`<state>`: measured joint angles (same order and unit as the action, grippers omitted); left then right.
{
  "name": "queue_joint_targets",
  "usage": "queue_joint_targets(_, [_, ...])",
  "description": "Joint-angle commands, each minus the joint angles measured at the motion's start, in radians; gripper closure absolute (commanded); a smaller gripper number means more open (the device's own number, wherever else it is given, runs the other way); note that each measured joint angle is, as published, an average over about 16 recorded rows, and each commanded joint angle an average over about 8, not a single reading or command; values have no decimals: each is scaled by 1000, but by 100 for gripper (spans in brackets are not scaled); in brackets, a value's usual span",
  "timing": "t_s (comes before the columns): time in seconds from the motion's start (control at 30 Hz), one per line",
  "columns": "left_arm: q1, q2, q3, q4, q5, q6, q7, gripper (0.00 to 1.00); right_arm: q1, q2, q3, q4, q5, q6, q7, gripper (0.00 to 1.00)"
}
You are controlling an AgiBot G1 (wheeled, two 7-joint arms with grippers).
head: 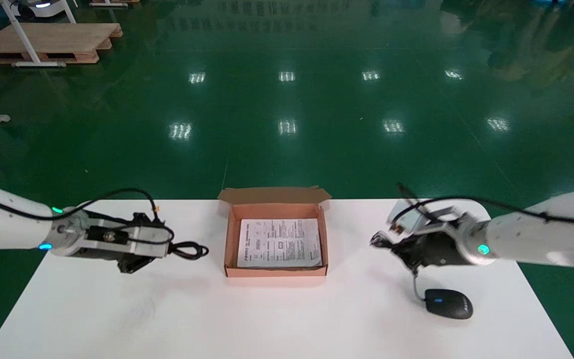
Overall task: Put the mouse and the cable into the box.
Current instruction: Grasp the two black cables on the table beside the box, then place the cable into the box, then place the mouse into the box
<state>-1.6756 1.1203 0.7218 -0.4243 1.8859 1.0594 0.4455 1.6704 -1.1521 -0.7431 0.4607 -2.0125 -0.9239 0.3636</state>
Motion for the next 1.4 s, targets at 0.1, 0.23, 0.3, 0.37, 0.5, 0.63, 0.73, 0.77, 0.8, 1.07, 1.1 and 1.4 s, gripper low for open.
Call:
queue_joint_targets(0.1, [-31, 5, -35, -30, -53, 10, -9, 100, 86, 35, 24, -46, -3, 49, 19, 100])
queue_joint_targets(0.23, [-33, 83, -70, 1, -117, -27, 1, 100, 181, 45, 46, -76, 7, 87, 15, 100])
queue_joint_targets(0.3, [-31, 129, -93, 36, -155, -49, 6, 100, 220, 44, 57, -84, 18, 91, 7, 100])
queue_joint_targets(0.37, [-29, 166, -113, 70, -190, -63, 8, 100, 246, 42, 64, -89, 28, 90, -2, 100])
queue_joint_targets(0.5, [-30, 218, -143, 125, -249, -71, 24, 100, 282, 41, 75, -102, 45, 84, -25, 100])
queue_joint_targets(0.63, [-31, 235, -151, 146, -269, -68, 35, 100, 294, 43, 79, -112, 51, 84, -34, 100])
queue_joint_targets(0.73, [-30, 231, -148, 145, -263, -67, 31, 100, 288, 42, 78, -110, 50, 82, -31, 100])
queue_joint_targets(0.77, [-30, 228, -147, 142, -261, -67, 30, 100, 286, 41, 77, -109, 50, 81, -30, 100])
queue_joint_targets(0.8, [-30, 226, -146, 140, -259, -67, 29, 100, 285, 41, 77, -108, 49, 81, -29, 100])
queue_joint_targets(1.07, [18, 234, -105, 89, -215, -163, 73, 100, 281, 41, 76, -106, 48, 81, -27, 100])
queue_joint_targets(1.1, [35, 239, -90, 69, -207, -193, 91, 100, 281, 41, 76, -106, 48, 81, -27, 100])
queue_joint_targets(1.4, [156, 252, 82, -72, -212, -431, 223, 100, 281, 41, 76, -106, 48, 81, -27, 100])
